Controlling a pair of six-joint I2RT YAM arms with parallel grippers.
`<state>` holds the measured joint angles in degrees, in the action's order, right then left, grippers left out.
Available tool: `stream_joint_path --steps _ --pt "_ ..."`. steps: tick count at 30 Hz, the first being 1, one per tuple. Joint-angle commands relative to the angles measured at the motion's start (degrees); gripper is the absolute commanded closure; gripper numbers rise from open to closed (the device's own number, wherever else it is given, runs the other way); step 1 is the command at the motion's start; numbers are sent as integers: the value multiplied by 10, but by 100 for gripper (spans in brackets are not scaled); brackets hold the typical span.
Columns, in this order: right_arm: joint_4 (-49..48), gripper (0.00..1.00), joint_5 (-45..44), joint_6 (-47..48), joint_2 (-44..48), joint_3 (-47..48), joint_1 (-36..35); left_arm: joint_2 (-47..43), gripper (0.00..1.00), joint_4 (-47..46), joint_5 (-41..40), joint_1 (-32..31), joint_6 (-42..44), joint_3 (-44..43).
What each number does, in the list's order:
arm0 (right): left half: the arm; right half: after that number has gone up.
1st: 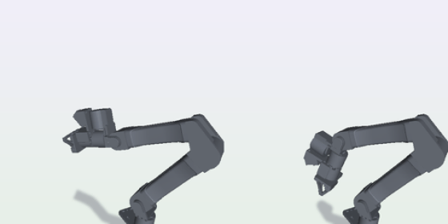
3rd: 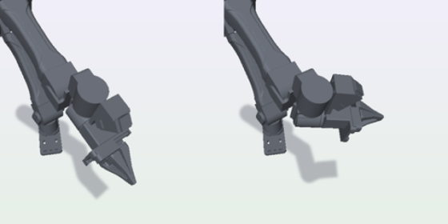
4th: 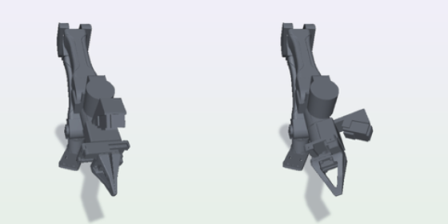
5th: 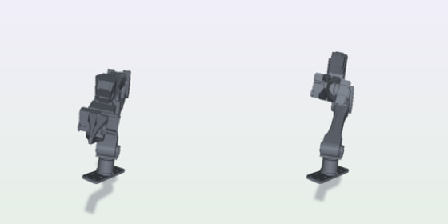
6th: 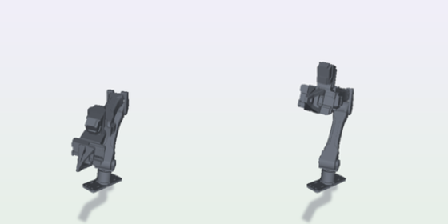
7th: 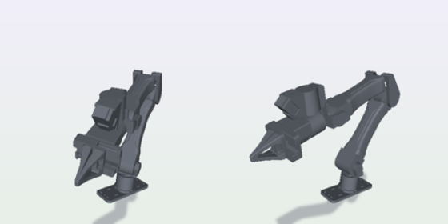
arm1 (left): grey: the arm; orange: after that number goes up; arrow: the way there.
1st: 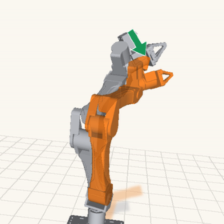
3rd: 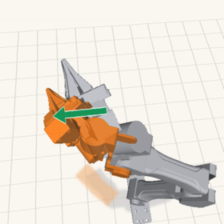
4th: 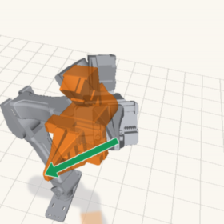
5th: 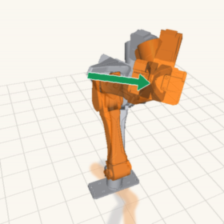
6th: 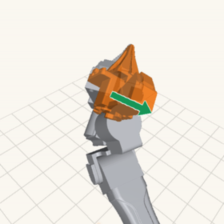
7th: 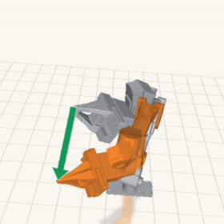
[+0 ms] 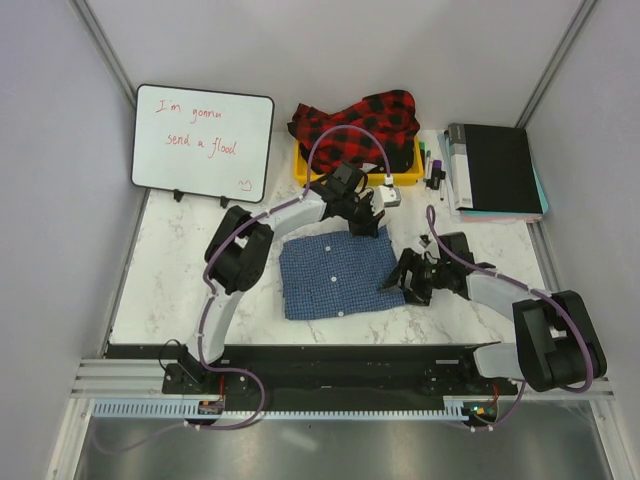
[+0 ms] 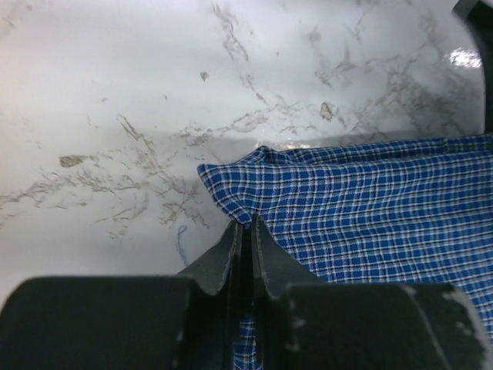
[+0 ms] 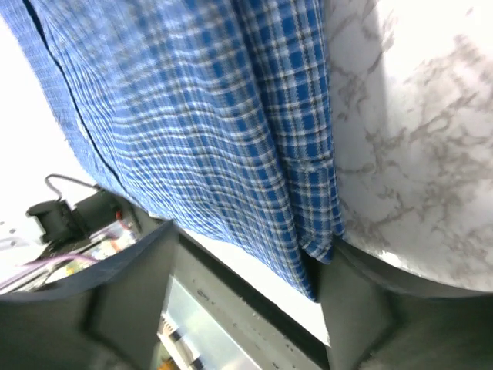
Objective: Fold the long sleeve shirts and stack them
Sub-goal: Fold the shirt
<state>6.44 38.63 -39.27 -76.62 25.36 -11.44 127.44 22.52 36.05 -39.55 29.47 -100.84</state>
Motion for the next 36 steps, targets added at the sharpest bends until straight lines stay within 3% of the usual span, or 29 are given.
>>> stream_joint_path --steps 1,4,9,13,14,20,25,28,31,36 --pt "119 15 -48 57 17 57 -2 26 85 2 -21 3 25 -23" --pt "141 7 -55 57 20 80 -2 33 74 9 -31 3 28 -43" --pt "196 2 -63 104 20 132 -1 -11 48 59 -34 21 -5 -89" --pt "247 2 -78 132 33 173 17 -105 17 72 -13 66 -94 -47" --pt "249 2 -78 137 39 176 19 -126 14 74 -9 79 -140 -29" --pt "202 2 -91 215 17 221 29 -325 11 105 -41 174 -228 203" --pt "82 11 -75 236 -51 238 18 -391 16 100 -84 206 -268 372" --pt "20 15 -87 250 -92 260 12 -372 24 94 -105 228 -289 396" --pt "-18 16 -100 257 -155 303 8 -338 40 89 -67 256 -310 387" --pt "-56 16 -110 240 -221 363 2 -285 39 84 -53 269 -328 362"
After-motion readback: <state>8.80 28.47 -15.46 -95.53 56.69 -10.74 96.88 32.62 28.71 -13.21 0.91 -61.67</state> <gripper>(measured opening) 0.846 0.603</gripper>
